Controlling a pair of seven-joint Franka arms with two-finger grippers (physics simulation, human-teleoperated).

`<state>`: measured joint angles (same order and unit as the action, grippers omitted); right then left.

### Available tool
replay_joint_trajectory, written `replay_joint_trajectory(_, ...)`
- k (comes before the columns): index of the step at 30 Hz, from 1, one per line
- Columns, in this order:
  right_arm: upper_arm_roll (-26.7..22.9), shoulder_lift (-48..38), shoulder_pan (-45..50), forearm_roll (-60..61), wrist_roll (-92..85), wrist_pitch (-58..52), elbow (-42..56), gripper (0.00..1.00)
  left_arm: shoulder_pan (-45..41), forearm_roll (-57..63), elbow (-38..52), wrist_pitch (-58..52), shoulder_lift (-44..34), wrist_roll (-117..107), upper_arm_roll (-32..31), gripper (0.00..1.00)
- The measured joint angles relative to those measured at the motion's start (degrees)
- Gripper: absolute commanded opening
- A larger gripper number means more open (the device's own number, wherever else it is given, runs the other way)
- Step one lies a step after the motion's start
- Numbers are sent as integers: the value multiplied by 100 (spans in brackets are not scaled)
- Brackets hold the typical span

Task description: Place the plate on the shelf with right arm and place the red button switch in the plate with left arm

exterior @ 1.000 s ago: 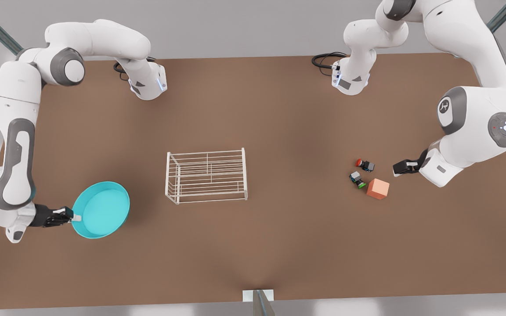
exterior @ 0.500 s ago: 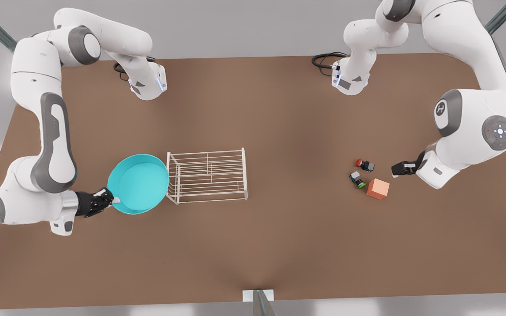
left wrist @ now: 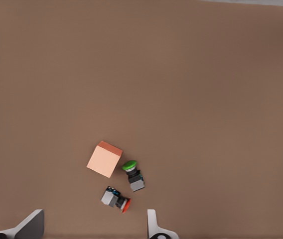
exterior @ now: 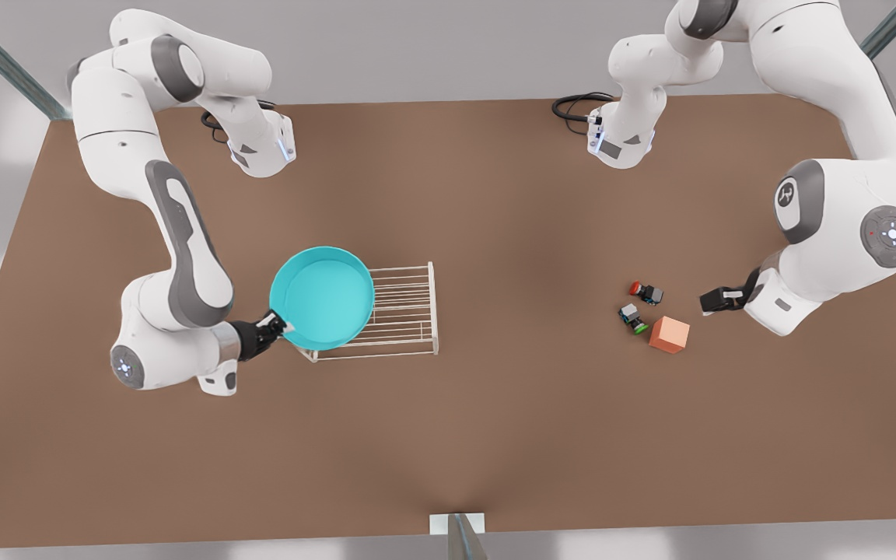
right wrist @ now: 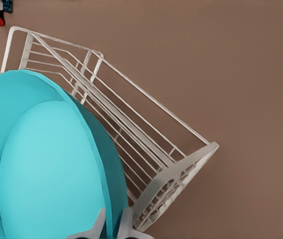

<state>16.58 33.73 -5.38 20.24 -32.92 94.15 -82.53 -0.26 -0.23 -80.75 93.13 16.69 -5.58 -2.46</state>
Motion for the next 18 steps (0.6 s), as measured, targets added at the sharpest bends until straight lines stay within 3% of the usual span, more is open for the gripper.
replay_joint_trajectory(7, 8, -157, 181, 272, 249, 368, -588, 26, -63, 40, -5, -2, -1, 29, 1, 100)
replay_joint_trajectory(8, 11, -181, 196, 307, 278, 408, -637, 30, -63, 40, -5, -2, -1, 31, 1, 100)
replay_joint_trajectory(9, 10, -196, 210, 336, 305, 443, -662, 61, -68, 44, -5, -2, 0, 33, 1, 100)
replay_joint_trajectory(10, 10, -204, 217, 392, 331, 474, -671, 100, -73, 49, -5, -2, 2, 34, 1, 100)
replay_joint_trajectory(15, -82, -957, -238, 676, 429, 414, -458, 100, -99, 74, -6, -3, 5, 39, -4, 100)
replay_joint_trajectory(18, -186, -1099, -537, 499, 499, -14, 631, 100, -147, 123, -10, -3, 6, 37, -7, 100)
